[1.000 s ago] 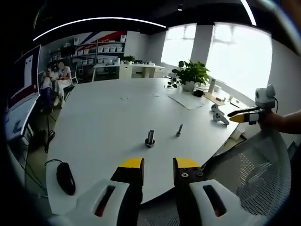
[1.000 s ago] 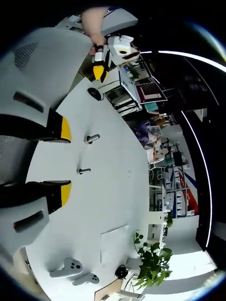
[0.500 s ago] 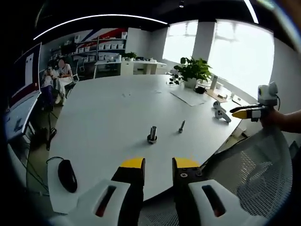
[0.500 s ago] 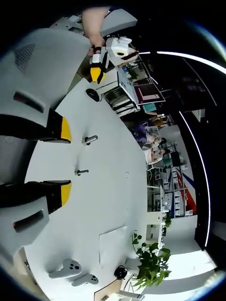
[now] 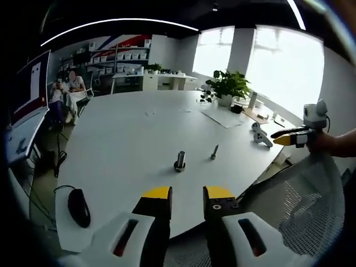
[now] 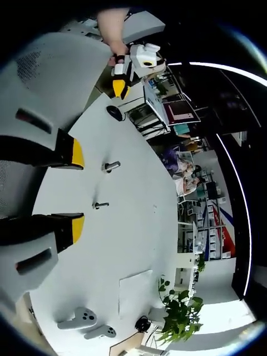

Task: Place the washer onto the threaded stud by aligning its center hole with the stud, sliding it down to the base, and recovering from edge contact or off-axis alignment until the washer reaches the visible bottom stop.

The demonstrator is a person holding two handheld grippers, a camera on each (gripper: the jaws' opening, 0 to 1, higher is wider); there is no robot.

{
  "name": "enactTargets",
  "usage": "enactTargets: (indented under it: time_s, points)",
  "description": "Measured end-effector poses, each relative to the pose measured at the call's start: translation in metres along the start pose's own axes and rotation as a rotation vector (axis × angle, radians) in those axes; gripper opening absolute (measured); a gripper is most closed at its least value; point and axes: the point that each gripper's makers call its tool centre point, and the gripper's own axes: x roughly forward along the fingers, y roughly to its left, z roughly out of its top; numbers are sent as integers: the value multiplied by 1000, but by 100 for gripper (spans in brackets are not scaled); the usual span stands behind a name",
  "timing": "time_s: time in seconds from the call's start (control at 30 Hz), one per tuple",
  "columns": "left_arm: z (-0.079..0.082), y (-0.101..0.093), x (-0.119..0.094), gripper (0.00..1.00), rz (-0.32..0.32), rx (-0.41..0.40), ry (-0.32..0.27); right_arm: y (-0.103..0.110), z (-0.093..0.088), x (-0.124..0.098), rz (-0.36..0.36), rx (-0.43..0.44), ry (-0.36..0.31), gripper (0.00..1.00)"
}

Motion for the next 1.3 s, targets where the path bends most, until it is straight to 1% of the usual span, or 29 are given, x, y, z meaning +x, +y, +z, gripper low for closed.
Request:
enactTargets:
  time_s: [0.07, 0.17, 0.33, 0.5, 0.57, 0.73, 0.83, 1.03, 1.1, 1.2, 1.3]
  points:
    - [-1, 0, 1, 20, -4, 3, 3, 0, 0, 0, 1, -1, 2, 33]
    - [-3, -3, 3, 20, -13, 17, 27, 0, 0, 1, 6, -6, 5, 33]
    - [-5, -4, 3, 20, -18, 15, 32, -1, 1, -1, -3, 1, -10, 33]
    - [-6, -5, 4, 20, -25, 21, 46, -1, 2, 0, 0, 4, -3, 33]
    - [-6, -5, 4, 19, -23, 18, 43, 0, 1, 1, 3, -5, 2, 33]
    - [-1, -4, 2, 19, -22, 7, 13, 0, 0, 1, 0, 1, 3, 33]
    - [-4, -3, 4, 19, -25, 5, 23, 0, -1, 1, 2, -1, 10, 33]
    - [-5, -6, 5, 19, -29, 18, 36, -1, 0, 0, 4, 6, 1, 33]
    - [-4, -5, 4, 19, -27, 16, 31, 1, -2, 1, 8, 2, 11, 33]
    - [-1, -1, 2, 19, -13, 4, 5, 0, -1, 0, 4, -4, 6, 33]
    - [-1, -3, 3, 19, -20, 7, 7, 0, -3, 0, 7, 11, 14, 33]
